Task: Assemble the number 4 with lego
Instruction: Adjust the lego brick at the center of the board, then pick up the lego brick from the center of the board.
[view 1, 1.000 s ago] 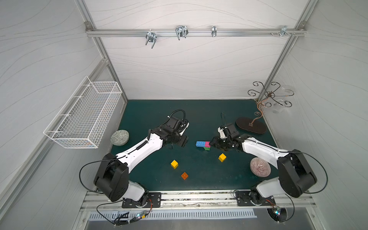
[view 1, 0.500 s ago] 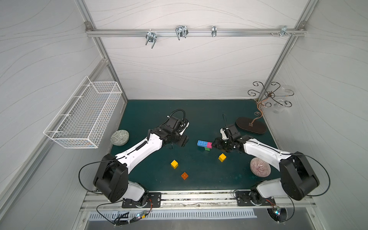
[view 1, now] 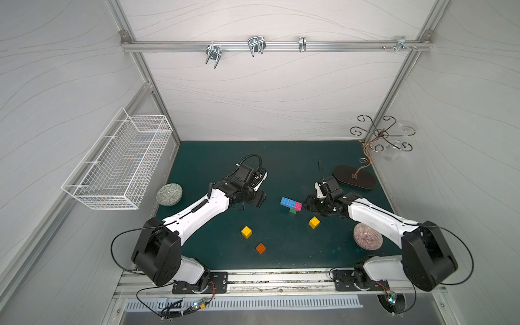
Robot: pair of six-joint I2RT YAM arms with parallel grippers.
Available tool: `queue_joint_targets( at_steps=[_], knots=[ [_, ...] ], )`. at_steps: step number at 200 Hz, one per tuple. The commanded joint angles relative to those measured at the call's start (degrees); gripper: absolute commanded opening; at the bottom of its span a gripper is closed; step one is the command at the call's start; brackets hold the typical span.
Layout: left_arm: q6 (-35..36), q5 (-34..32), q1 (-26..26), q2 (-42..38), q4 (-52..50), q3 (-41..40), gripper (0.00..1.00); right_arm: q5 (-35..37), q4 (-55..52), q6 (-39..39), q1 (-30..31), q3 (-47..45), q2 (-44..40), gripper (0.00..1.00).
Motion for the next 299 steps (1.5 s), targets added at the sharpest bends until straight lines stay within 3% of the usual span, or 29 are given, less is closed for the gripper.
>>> queue_joint_targets(
  at_steps=[1,56,95,184,299],
  knots=[
    [0.12,0.52,0.18,-1.58,2.19,0.16,0.67,1.18,-3.95,0.28,-0.38,0.97,-2.64,0.53],
    [0.78,2.54,0.25,-2.84,-0.92,0.92,0.67,-3.2,-21.11,-13.4,-0.84,8.39,-0.91,0.59],
    [0.64,3.4,0.17,-4.25,-1.61,-0.22,0.67,-3.64,-25.91,-19.07,-0.09,10.44,3.08,0.62],
    [0.73,3.31,0.17,-5.66,-0.75,-1.43,0.68,6.49,-24.89,-21.45,5.06,7.81,6.42,0.6],
    [0.79,2.72,0.18,-6.03,-0.31,-1.83,0.68,10.48,-22.61,-22.59,7.29,7.42,9.82,0.55]
  ],
)
